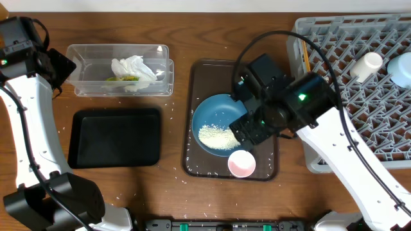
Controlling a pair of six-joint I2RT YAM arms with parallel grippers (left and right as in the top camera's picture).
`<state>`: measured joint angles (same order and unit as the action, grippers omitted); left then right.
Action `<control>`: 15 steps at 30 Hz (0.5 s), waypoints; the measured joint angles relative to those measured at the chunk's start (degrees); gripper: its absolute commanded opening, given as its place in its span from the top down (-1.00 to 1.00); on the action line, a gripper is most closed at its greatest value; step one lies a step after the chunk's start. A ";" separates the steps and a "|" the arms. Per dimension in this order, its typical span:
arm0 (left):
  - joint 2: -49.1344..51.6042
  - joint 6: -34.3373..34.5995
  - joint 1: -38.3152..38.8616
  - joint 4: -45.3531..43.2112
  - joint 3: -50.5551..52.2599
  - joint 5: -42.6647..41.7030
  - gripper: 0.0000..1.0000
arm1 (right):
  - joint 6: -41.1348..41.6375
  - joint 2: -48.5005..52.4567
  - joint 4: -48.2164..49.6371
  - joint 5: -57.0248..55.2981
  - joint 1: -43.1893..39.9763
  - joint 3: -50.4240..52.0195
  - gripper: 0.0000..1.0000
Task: Sort waste into correct bins and load items into the dishwasher rack
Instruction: 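Reach the right gripper to the tray and grasp the pink cup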
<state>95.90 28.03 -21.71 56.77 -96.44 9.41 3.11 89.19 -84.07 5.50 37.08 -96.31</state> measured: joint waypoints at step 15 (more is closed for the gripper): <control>0.00 0.00 0.00 0.00 0.00 0.00 -0.77 | 2.14 0.00 11.47 6.82 5.79 19.50 -0.43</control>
<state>95.90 28.03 -21.71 56.77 -96.44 9.41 5.26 89.19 -72.60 12.32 42.87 -76.82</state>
